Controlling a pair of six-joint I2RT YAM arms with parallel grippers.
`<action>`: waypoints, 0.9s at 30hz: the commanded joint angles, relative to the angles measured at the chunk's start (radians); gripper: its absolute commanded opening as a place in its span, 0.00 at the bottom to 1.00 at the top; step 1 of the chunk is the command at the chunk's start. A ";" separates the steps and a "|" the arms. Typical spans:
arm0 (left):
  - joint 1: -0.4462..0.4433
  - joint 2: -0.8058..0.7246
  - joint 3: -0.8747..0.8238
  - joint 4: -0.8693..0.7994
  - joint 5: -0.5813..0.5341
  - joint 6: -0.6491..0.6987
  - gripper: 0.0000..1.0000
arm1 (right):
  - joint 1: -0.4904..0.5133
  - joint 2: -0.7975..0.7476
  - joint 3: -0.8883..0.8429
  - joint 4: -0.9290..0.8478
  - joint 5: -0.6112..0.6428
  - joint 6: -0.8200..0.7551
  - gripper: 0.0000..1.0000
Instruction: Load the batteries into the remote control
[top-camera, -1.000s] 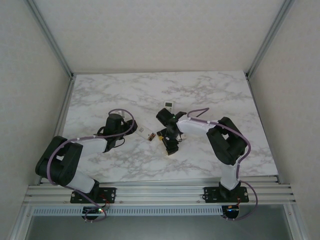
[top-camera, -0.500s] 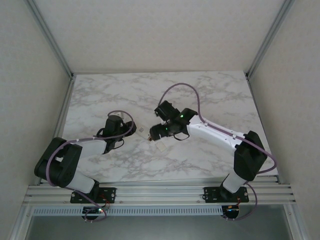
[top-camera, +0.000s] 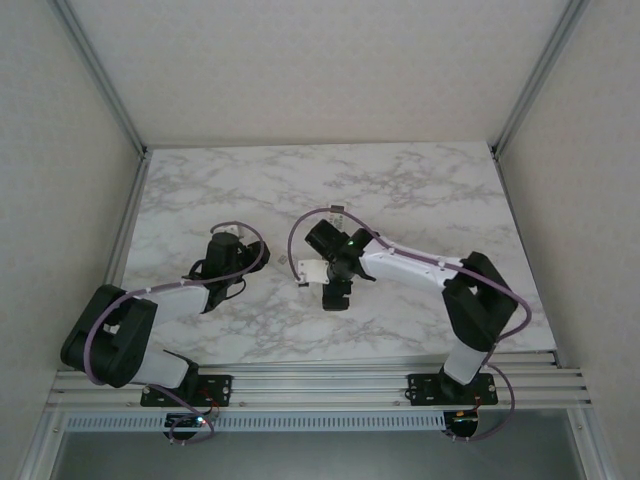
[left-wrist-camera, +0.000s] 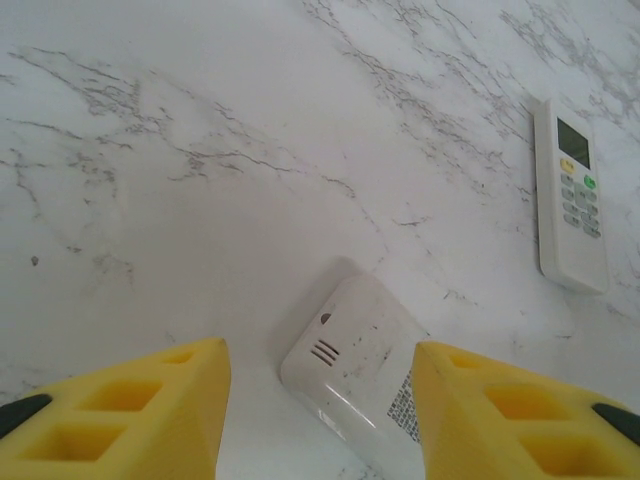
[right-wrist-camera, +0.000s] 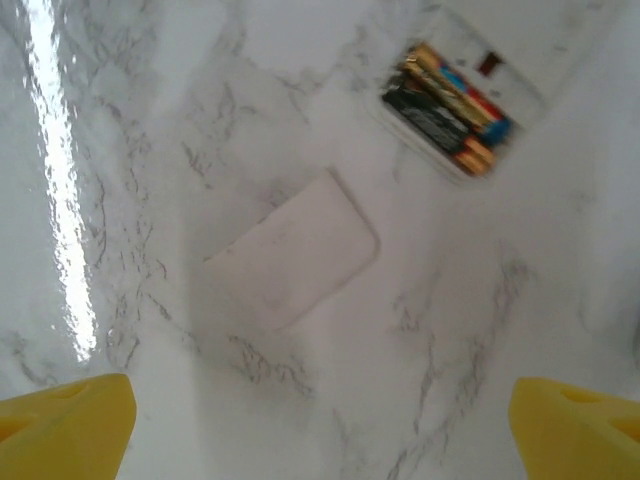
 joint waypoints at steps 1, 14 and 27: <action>0.006 -0.020 -0.009 0.018 -0.030 -0.008 0.50 | -0.001 0.065 0.038 -0.007 -0.019 -0.190 0.95; 0.006 -0.016 -0.009 0.009 -0.045 -0.007 0.50 | 0.003 0.213 0.162 -0.084 -0.118 -0.257 0.89; 0.005 -0.023 -0.010 0.007 -0.053 -0.008 0.50 | 0.006 0.284 0.180 -0.120 -0.115 -0.294 0.81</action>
